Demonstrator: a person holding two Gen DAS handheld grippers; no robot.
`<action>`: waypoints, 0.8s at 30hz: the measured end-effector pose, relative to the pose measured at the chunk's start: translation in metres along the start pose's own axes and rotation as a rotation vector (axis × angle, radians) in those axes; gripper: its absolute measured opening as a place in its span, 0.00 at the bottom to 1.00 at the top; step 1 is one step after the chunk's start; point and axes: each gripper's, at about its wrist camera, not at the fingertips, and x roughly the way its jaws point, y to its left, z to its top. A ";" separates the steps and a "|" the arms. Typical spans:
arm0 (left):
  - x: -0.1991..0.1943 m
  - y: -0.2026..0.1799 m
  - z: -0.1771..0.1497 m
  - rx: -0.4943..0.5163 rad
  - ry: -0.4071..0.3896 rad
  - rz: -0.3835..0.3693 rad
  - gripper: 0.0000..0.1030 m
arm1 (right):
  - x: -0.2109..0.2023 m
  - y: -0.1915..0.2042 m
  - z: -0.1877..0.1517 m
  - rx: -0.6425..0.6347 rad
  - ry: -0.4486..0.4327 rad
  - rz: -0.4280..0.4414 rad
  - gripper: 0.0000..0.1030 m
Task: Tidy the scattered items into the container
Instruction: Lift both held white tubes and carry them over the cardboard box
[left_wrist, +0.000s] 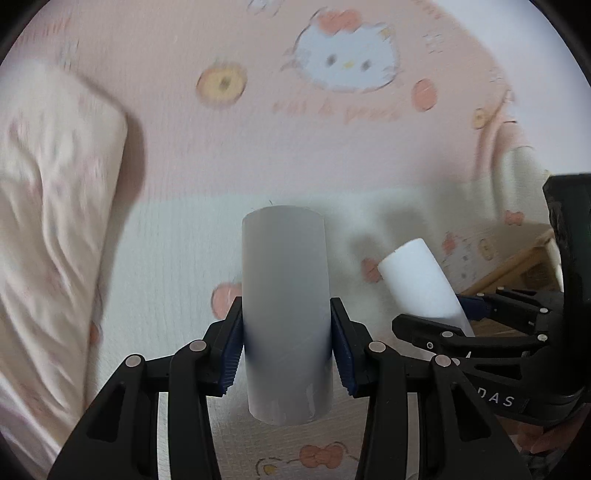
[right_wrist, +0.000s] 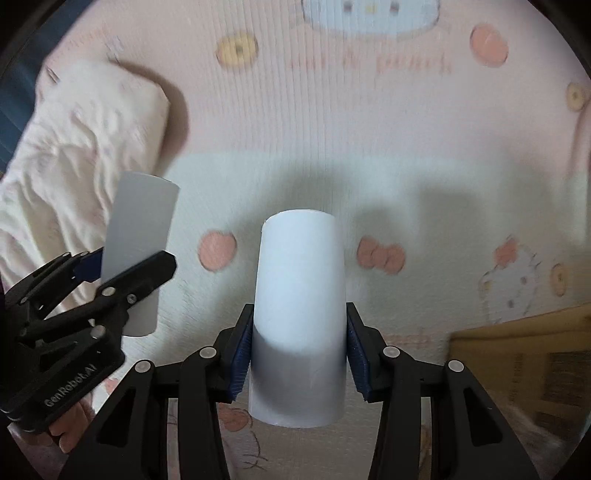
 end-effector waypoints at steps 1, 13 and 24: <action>-0.002 -0.007 0.011 0.012 -0.016 -0.001 0.46 | -0.006 0.001 0.006 -0.001 -0.016 -0.001 0.42; -0.063 -0.031 0.036 0.079 -0.179 -0.062 0.46 | -0.071 0.005 0.023 -0.003 -0.159 -0.027 0.42; -0.069 -0.071 0.048 0.179 -0.228 -0.066 0.46 | -0.111 -0.038 0.000 0.109 -0.212 -0.045 0.42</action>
